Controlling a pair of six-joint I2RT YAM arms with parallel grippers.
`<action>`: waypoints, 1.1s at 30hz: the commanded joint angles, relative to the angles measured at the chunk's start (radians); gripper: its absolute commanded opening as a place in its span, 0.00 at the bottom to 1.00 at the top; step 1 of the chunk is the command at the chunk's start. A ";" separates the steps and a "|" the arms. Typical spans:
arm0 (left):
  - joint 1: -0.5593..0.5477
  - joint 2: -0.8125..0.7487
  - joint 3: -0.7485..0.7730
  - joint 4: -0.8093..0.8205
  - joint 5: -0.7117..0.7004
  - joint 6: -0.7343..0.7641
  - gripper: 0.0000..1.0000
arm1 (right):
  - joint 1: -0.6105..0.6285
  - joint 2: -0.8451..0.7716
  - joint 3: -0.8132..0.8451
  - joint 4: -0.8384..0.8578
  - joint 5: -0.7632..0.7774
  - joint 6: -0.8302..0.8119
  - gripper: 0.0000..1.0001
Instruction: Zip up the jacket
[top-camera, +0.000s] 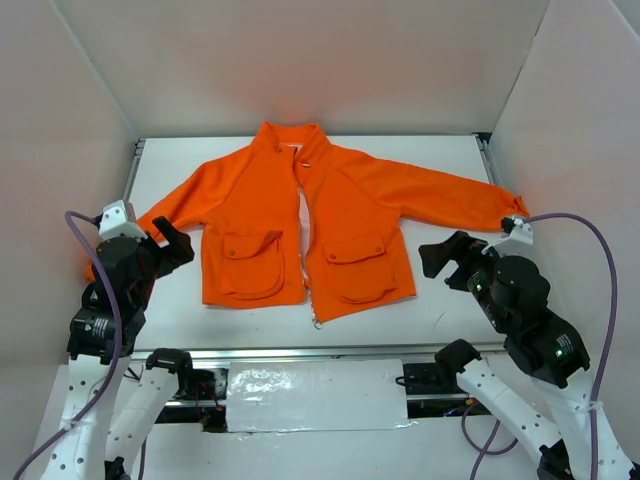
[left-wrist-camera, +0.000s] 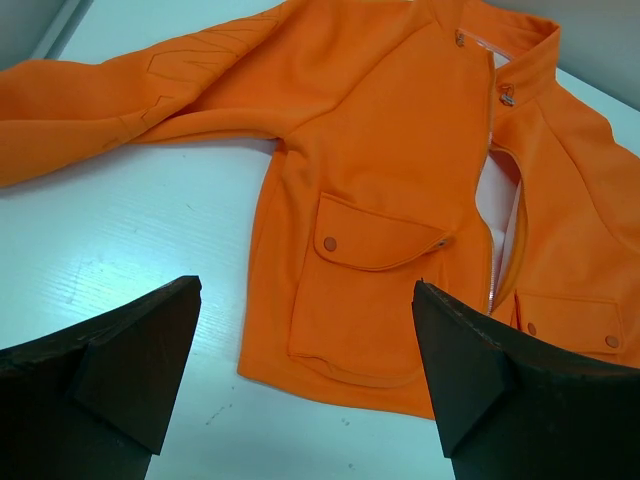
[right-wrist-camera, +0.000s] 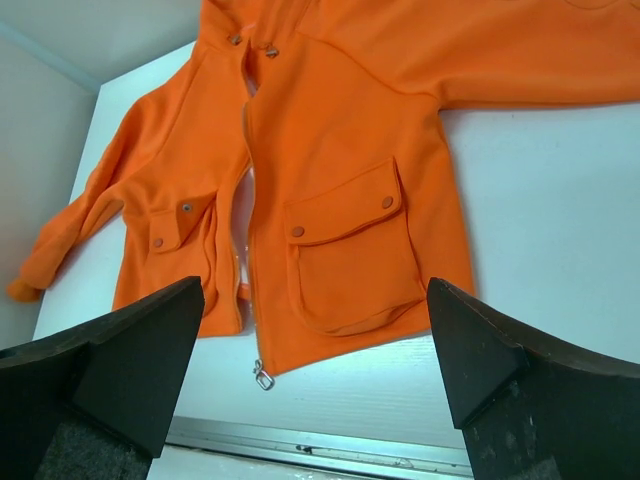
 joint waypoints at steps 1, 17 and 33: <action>0.003 -0.001 -0.002 0.014 -0.014 -0.016 0.99 | 0.005 -0.003 -0.001 -0.012 0.019 0.013 1.00; 0.003 0.033 0.002 0.022 0.030 0.009 1.00 | 0.025 0.547 -0.152 0.672 -0.596 0.074 0.88; 0.005 0.064 -0.004 0.054 0.124 0.044 0.99 | 0.135 1.309 0.108 0.936 -0.700 0.122 0.67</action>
